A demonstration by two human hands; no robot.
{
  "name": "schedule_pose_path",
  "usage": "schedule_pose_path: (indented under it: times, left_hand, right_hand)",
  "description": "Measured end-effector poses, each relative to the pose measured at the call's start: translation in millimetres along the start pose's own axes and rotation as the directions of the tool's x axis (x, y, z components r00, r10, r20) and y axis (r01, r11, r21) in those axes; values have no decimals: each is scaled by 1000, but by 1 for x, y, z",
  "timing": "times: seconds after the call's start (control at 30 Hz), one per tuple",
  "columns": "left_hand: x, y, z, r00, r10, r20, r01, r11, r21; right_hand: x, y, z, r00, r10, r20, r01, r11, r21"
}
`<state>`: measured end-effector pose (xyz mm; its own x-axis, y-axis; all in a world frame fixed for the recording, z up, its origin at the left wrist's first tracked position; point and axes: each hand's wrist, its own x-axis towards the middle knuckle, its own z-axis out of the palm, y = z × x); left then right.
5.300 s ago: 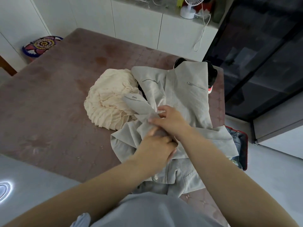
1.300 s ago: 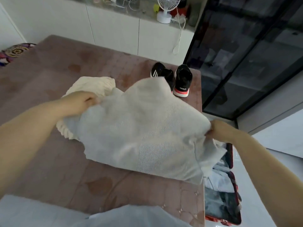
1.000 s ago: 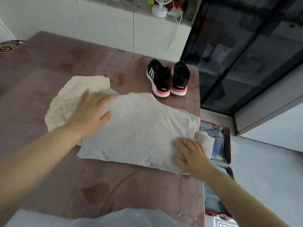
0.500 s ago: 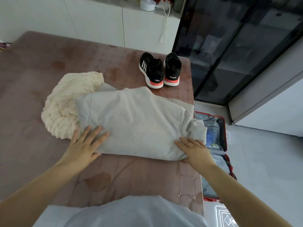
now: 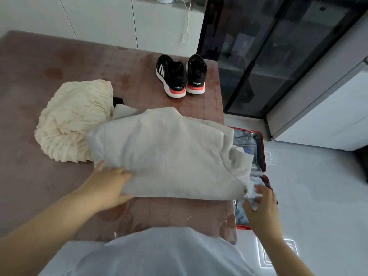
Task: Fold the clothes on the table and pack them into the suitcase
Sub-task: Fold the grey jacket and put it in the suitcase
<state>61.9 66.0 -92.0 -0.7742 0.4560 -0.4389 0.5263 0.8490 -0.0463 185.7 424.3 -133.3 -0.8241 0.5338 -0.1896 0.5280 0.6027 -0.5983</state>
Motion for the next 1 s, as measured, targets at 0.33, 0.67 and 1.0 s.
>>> schedule_pose_path:
  times: [0.33,0.67,1.0]
  left_hand:
    - [99,115,-7,986,159,42,-134,928,-348]
    - [95,133,-34,981,179,-79,-44,-193,-980]
    - [36,-20,-45,977,-147,157,135,-148,-980]
  right_hand:
    - [5,-57,21,772,370,516,-587,104,803]
    - [3,-150,-45,966,-243,93,188,899,395]
    - [-45,-188,81,149,-677,721,979,205,-10]
